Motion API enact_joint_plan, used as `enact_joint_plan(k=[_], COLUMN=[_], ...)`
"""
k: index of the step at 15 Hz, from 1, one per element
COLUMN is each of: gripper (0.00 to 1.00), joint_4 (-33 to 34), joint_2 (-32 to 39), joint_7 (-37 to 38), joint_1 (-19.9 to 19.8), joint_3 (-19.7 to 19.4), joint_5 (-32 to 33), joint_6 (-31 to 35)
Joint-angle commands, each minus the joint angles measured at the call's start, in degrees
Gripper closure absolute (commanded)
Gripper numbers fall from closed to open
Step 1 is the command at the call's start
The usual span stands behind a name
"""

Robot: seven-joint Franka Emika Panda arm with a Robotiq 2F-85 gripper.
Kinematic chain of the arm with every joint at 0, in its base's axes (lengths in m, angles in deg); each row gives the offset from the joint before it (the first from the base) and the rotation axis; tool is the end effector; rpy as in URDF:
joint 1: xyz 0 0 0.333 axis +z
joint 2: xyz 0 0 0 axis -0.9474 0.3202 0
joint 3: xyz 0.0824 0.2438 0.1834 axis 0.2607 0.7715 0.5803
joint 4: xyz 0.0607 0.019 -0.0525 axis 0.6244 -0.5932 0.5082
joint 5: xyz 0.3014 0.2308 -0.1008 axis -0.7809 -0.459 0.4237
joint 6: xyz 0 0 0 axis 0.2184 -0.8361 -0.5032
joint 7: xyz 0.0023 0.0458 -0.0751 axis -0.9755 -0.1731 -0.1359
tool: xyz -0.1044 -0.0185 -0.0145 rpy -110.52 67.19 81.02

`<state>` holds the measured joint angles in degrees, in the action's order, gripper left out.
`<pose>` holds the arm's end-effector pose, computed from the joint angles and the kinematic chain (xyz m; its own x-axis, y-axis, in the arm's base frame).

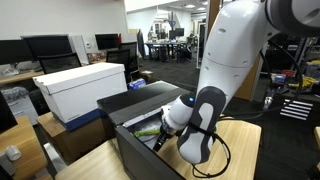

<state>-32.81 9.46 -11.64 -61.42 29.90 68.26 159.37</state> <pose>0.6088 0.0185 -0.0075 0.8525 0.2095 0.4789 0.1503 -0.9757 0.1594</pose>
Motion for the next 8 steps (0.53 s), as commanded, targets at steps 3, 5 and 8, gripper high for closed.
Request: enact_joint_plan(k=[3, 5, 8], gripper=[0.00, 0.00, 0.00], joint_4=[6.0, 7.5, 9.1], joint_2=[1.4, 1.7, 2.8], joint_7=[0.1, 0.0, -0.2], joint_1=[-0.9, -1.4, -1.7], joint_3=[0.7, 1.0, 0.7], joint_5=[-1.1, -0.7, -0.6], joint_6=[0.5, 0.5, 0.5])
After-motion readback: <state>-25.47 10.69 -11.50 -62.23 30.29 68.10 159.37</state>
